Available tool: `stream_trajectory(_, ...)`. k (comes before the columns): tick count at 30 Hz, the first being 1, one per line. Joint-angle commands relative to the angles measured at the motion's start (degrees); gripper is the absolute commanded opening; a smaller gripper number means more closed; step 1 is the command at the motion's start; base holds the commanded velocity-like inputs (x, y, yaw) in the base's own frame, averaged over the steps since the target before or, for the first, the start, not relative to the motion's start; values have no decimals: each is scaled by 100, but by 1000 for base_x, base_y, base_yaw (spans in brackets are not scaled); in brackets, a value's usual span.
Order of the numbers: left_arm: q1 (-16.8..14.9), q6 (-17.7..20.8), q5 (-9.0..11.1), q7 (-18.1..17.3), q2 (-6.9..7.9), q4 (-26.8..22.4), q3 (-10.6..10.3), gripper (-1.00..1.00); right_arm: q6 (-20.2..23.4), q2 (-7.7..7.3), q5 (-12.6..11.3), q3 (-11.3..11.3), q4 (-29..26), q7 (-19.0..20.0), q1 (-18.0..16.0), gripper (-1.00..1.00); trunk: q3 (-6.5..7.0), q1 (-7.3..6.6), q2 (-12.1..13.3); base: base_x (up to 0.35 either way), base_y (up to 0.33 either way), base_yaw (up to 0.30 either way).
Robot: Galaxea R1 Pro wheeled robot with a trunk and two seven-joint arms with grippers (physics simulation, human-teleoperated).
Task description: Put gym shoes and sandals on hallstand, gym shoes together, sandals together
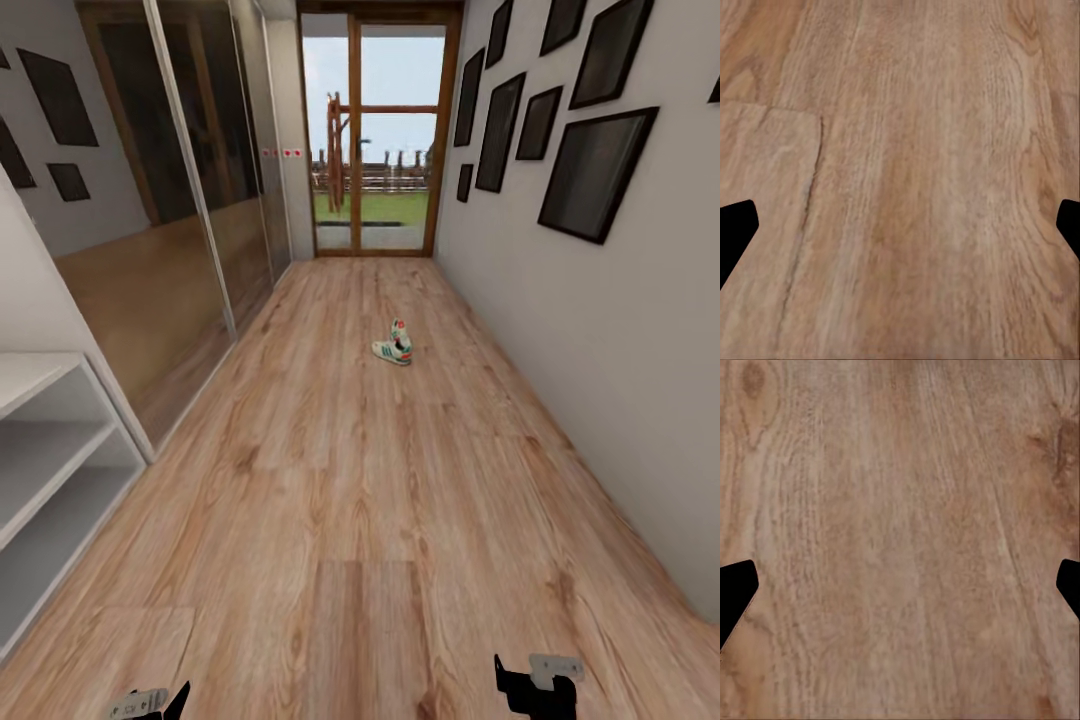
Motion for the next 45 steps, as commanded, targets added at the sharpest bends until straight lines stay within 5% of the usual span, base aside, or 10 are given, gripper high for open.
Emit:
stream_trajectory(1, -3, 6, 60, -57, 1, 7, 8, 100, -16, 1, 43, -34, 5, -15, -3, 100, -5, 2, -2, 338, -107, 0)
stream_trajectory(45, -3, 6, 60, -57, 1, 7, 8, 100, -16, -8, 36, -41, -3, -17, -3, 100, -5, 2, -2, 338, -119, 0)
